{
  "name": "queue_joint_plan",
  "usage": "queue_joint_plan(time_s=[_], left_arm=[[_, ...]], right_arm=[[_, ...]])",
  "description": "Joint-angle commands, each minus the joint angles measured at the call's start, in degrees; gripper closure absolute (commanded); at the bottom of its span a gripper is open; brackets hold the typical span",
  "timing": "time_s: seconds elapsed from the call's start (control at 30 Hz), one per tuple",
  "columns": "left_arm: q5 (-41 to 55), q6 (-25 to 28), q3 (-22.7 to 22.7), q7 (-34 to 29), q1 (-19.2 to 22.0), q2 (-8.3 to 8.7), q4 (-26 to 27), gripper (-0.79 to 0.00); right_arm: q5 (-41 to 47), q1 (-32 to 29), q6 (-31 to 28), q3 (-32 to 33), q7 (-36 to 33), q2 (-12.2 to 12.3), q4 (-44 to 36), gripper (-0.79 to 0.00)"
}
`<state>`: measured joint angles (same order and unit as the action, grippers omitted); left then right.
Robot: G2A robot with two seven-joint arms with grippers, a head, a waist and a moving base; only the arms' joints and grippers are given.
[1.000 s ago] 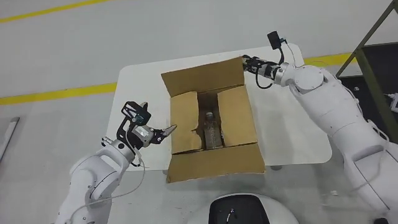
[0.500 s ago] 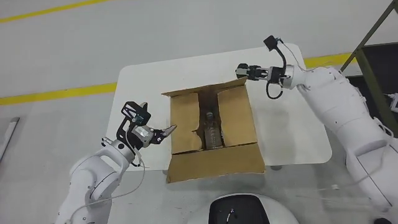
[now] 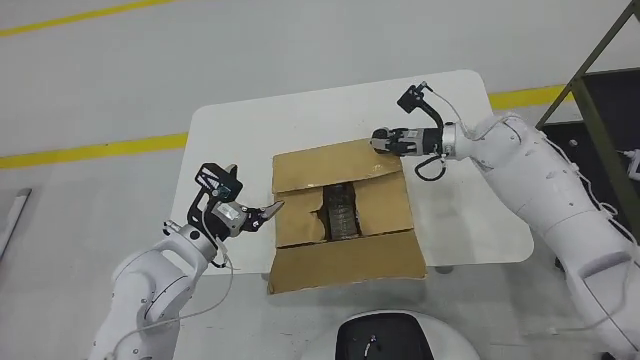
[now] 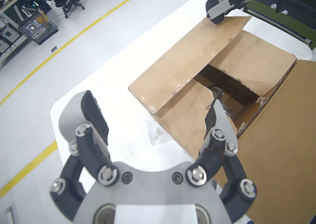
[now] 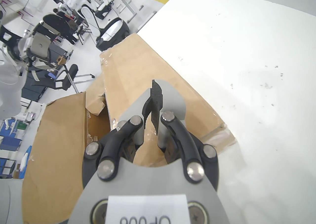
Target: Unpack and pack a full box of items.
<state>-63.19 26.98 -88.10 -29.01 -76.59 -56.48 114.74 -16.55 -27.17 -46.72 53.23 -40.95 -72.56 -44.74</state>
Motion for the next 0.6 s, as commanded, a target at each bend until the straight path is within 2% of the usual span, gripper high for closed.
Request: queue_joint_plan(time_s=[0.0,0.27,0.33,0.4,0.57], left_arm=[[0.0,-0.1,0.0,0.8,-0.4,-0.02,0.2,-0.785],[-1.9,8.7,-1.8,4.5,-2.3,0.60,0.3,-0.785],[-2.6,11.4,-2.7,5.7,-2.8,0.81,0.3,-0.785],[-3.6,14.4,-4.0,7.8,-3.8,1.08,-0.2,-0.785],[-4.8,15.7,-5.0,8.9,-4.2,1.24,-0.4,-0.785]], right_arm=[[-2.1,-2.1,1.6,0.7,1.0,0.6,-3.8,0.000],[-8.8,-10.0,7.7,4.0,4.6,2.8,-16.6,0.000],[-11.8,-11.3,9.2,4.9,6.7,3.2,-19.3,0.000],[-16.0,-14.3,12.3,6.3,12.1,3.6,-23.6,0.000],[-20.0,-19.6,17.6,7.7,17.1,4.1,-30.7,0.000]])
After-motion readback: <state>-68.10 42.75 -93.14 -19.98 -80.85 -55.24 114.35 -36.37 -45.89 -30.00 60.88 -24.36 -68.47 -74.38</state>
